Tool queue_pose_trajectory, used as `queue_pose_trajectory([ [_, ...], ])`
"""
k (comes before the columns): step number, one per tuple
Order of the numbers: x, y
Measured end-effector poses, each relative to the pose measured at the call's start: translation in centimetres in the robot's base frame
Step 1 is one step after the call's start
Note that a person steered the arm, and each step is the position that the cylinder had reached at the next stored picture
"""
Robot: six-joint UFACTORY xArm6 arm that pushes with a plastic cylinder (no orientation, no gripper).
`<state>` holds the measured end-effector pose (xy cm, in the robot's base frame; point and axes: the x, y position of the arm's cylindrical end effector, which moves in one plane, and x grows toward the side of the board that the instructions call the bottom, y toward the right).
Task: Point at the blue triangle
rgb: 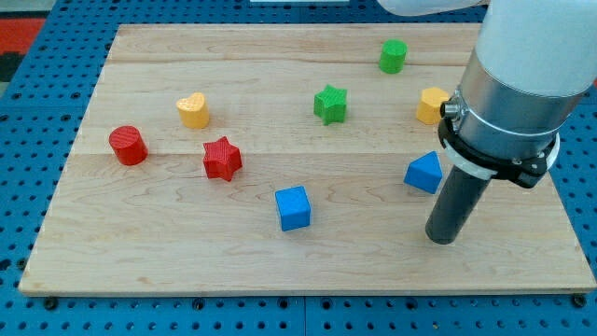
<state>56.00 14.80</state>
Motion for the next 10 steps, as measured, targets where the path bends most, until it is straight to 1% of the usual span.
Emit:
queue_pose_trajectory([
  [1,0.0,0.0],
  [3,0.0,3.0],
  [4,0.0,3.0],
  [5,0.0,1.6],
  [6,0.0,-1.2],
  [8,0.0,-1.6],
  [10,2.8,-1.6],
])
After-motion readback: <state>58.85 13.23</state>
